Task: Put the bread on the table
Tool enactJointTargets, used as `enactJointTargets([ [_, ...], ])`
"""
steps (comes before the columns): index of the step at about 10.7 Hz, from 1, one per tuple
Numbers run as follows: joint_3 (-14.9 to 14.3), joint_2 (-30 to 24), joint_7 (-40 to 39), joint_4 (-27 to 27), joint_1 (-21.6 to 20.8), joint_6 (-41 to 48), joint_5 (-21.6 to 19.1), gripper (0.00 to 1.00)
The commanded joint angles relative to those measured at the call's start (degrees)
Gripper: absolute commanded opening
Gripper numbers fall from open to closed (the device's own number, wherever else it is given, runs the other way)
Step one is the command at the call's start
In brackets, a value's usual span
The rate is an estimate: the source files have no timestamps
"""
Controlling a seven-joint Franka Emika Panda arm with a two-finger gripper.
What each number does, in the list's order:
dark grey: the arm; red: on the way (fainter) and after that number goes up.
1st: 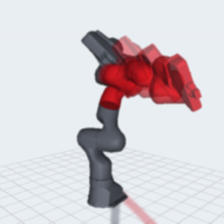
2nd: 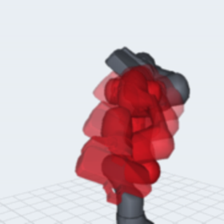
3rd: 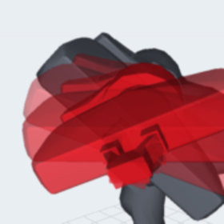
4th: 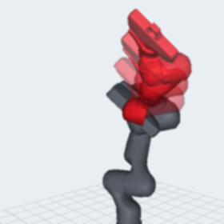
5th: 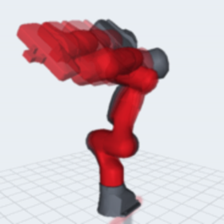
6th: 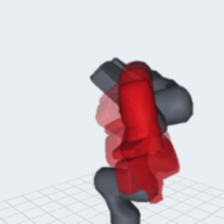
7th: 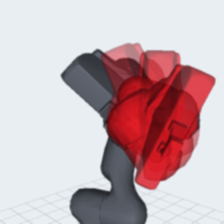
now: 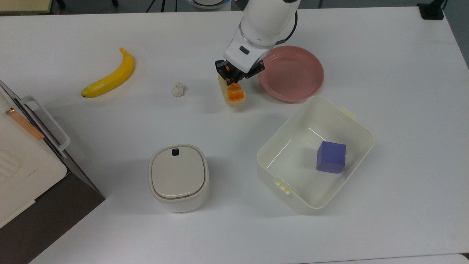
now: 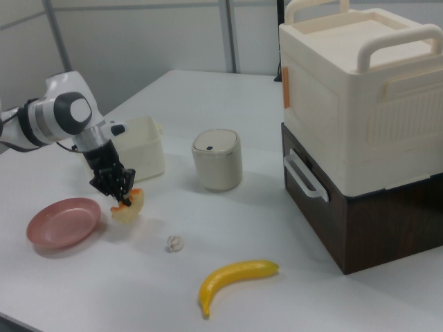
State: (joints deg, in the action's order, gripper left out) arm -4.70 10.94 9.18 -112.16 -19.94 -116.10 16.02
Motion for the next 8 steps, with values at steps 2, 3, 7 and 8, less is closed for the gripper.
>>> enactJointTargets([
  [2,0.13,2.77,2.23,-1.4,-4.49,1.84,1.99,0.0],
  [3,0.83,2.69,4.16,-1.48,-5.8,2.11,2.26,0.0],
  [7,9.35,2.6,11.73,-1.31,-6.87,4.3,2.43,0.0],
  [8,9.36,2.6,11.56,-1.22,-6.61,4.4,2.61,0.0],
])
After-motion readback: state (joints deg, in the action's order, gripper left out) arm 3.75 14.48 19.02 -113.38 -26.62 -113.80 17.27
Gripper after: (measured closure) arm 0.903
